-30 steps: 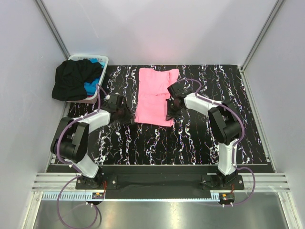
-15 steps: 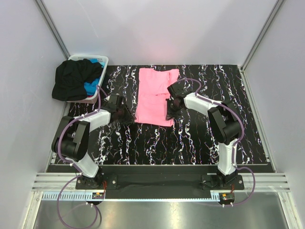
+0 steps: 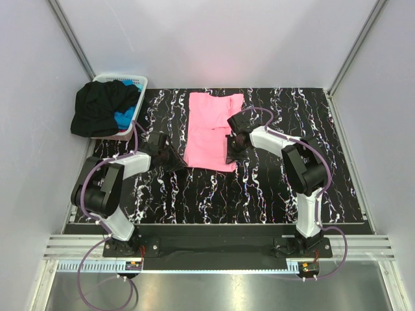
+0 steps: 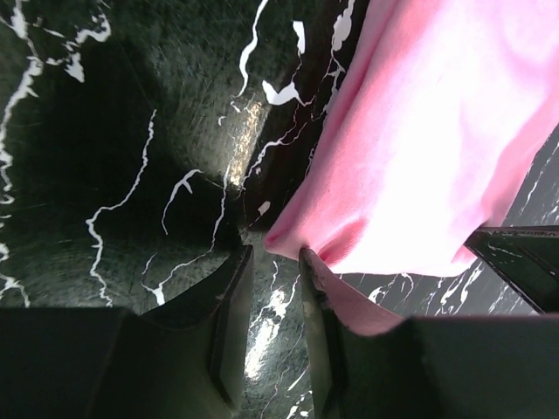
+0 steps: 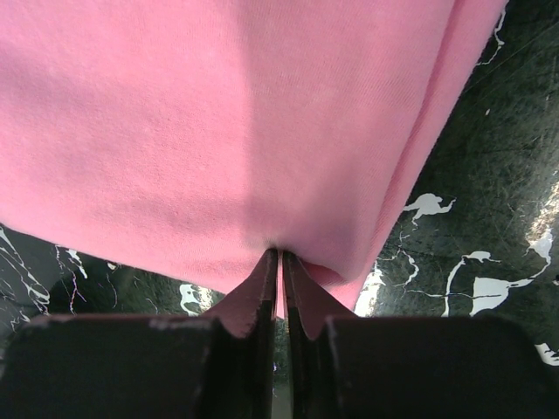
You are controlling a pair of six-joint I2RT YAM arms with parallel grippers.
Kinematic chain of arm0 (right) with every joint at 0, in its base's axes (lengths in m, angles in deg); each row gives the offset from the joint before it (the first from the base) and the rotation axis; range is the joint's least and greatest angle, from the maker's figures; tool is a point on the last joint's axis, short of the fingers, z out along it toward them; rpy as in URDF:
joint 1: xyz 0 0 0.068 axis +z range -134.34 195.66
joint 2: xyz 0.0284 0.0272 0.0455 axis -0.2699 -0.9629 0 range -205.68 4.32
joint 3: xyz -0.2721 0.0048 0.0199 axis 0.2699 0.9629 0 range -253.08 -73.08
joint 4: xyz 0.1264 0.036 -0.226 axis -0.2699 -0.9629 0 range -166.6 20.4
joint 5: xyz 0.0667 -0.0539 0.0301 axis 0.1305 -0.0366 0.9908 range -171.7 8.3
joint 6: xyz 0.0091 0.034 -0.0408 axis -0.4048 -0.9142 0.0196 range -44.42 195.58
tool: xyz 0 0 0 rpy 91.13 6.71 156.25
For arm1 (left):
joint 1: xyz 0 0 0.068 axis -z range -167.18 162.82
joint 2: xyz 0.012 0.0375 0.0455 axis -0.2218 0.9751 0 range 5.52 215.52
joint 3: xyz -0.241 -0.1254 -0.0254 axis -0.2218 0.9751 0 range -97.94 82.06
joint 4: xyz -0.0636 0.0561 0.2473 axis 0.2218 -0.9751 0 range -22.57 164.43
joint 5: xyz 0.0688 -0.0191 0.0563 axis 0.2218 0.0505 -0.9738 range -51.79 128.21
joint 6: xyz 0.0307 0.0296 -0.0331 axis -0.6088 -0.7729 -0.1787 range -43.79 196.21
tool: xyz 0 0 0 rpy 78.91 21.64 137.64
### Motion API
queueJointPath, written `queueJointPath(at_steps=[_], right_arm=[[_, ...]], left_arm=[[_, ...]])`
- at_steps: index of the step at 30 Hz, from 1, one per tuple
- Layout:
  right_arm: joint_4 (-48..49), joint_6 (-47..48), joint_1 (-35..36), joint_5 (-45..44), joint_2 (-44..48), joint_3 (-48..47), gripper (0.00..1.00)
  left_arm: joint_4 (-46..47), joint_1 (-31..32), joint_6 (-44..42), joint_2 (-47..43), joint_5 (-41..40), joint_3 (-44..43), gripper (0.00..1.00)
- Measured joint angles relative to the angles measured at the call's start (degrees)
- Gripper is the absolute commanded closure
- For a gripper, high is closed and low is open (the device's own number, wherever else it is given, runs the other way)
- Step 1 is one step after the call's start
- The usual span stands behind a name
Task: Fold and stack the t-shirts
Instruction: Fold the tshirt
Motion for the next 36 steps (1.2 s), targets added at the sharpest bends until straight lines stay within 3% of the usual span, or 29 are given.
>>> queueJointPath(at_steps=[14, 20, 36], right_arm=[[0.1, 0.0, 0.0, 0.0, -0.4, 0.0, 0.92], [0.2, 0.0, 0.0, 0.0, -0.9, 0.0, 0.96], [-1.1, -1.8, 0.0, -0.5, -2.4, -2.1, 1.0]], left_arm=[[2.4, 0.0, -0.2, 0.7, 0.2, 0.2, 0.82], [2.8, 0.0, -0.9, 0.8, 0.2, 0.2, 1.0], [-2.9, 0.0, -4.0, 0.3, -5.7, -2.2, 1.0]])
